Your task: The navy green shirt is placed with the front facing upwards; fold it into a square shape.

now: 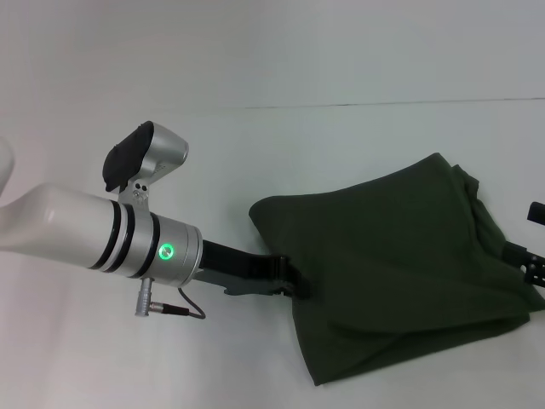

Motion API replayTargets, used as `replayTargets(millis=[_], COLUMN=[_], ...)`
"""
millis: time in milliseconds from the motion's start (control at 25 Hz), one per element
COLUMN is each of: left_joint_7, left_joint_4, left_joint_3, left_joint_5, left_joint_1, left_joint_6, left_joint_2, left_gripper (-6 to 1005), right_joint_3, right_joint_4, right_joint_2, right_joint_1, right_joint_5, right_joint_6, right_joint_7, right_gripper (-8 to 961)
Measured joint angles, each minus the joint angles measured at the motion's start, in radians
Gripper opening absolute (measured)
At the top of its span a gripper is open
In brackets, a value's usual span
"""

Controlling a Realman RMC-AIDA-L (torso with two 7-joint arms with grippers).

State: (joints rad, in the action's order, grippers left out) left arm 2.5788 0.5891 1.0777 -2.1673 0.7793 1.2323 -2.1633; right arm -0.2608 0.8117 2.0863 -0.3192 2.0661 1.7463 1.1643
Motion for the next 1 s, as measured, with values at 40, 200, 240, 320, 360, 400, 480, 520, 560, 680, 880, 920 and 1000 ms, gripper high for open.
replayTargets(millis=[40,200,240,320,360,400,480,520,560,680,880,920,1000], left_joint_7=[-0.008,-0.048,-0.059,-0.074,-0.081,-0.086,-0.091,-0.091,-0.094,-0.110,-0.153,-0.156,-0.170], left_joint_4=[0.000,0.013,0.022,0.042,0.056,0.071,0.095,0.103,0.114,0.127,0.144,0.149,0.155], left_joint_3=[-0.002,-0.027,-0.039,-0.065,-0.083,-0.098,-0.121,-0.129,-0.143,-0.183,-0.298,-0.319,-0.358], left_joint_5=[0.000,0.001,0.002,0.002,0.002,0.002,0.000,-0.001,-0.004,-0.008,-0.068,-0.083,-0.105], left_joint_1=[-0.002,-0.015,-0.024,-0.041,-0.053,-0.064,-0.082,-0.089,-0.099,-0.119,-0.146,-0.150,-0.157], left_joint_6=[0.002,0.031,0.040,0.056,0.068,0.079,0.097,0.105,0.117,0.141,0.173,0.178,0.191], left_joint_2=[0.000,0.002,0.005,0.009,0.013,0.017,0.026,0.031,0.040,0.061,0.083,0.085,0.088], left_gripper=[151,97,97,96,96,95,95,94,94,104,122,125,133], right_joint_3=[0.000,0.000,0.000,0.000,0.000,0.000,0.000,0.000,0.000,-0.002,-0.008,-0.009,-0.009], right_joint_4=[-0.002,-0.010,-0.014,-0.023,-0.027,-0.032,-0.042,-0.046,-0.051,-0.069,-0.113,-0.129,-0.138], right_joint_2=[0.000,0.000,0.000,0.001,0.002,0.002,0.003,0.003,0.003,0.003,0.003,0.003,0.003], right_joint_1=[0.000,-0.006,-0.008,-0.011,-0.012,-0.014,-0.018,-0.021,-0.023,-0.033,-0.055,-0.062,-0.066], right_joint_5=[0.000,0.000,0.000,0.000,0.000,0.000,0.000,0.000,0.000,0.000,0.000,0.000,0.000], right_joint_6=[0.000,-0.003,-0.004,-0.006,-0.007,-0.008,-0.010,-0.011,-0.015,-0.029,-0.069,-0.087,-0.095], right_joint_7=[0.000,0.000,0.000,-0.001,-0.002,-0.004,-0.007,-0.008,-0.008,-0.011,-0.021,-0.024,-0.024], right_gripper=[816,817,817,817,817,817,817,817,816,816,817,817,816])
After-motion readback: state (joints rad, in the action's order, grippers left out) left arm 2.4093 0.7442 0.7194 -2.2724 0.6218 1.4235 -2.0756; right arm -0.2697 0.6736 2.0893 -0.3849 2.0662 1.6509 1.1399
